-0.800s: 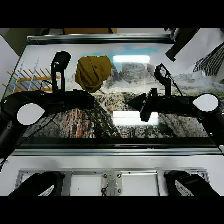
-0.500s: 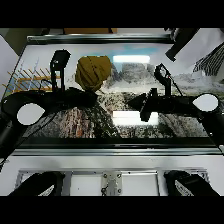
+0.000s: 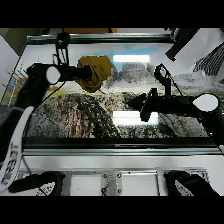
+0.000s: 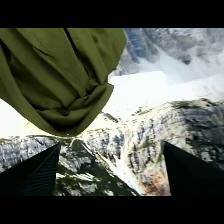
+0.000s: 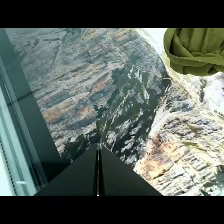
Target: Fold the clothes and pants, and hang the long-sleeved shirts on hangers.
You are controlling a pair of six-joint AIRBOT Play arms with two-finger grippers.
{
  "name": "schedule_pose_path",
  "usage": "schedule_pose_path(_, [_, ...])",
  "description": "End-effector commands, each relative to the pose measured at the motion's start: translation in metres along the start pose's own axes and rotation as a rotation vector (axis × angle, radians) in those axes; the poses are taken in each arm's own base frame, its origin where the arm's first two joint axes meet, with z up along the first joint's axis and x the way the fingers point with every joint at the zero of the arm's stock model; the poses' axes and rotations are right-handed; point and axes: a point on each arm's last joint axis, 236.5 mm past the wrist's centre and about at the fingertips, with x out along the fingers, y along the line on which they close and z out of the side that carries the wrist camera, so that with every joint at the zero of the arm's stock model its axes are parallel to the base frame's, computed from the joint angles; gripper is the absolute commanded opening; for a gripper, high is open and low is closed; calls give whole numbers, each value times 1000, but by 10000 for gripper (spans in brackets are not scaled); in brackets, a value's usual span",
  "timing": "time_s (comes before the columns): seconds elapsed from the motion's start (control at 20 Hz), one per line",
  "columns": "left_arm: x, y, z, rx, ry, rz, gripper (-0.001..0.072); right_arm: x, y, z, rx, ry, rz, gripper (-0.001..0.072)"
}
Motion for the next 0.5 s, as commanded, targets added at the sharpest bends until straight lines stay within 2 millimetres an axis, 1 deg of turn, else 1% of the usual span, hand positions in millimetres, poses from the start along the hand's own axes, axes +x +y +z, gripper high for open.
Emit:
schedule_pose_path(0.0, [89, 20, -30, 146, 130, 25, 716, 0, 0, 0, 0, 1, 1, 20])
schedule_pose_path(0.05, [112, 19, -42, 165, 166, 21, 716, 0, 0, 0, 0, 1, 1, 20])
schedule_pose_path(0.2, [166, 21, -66, 169, 228, 20, 716, 0, 0, 0, 0, 1, 1, 19])
schedule_pose_path(0.3, [192, 27, -73, 196, 245, 41, 716, 0, 0, 0, 0, 1, 1, 20])
schedule_pose_path(0.35, [201, 30, -75, 204, 249, 47, 716, 0, 0, 0, 0, 1, 1, 19])
schedule_pose_path(0.45, [214, 31, -78, 203, 261, 47, 716, 0, 0, 0, 0, 1, 1, 20])
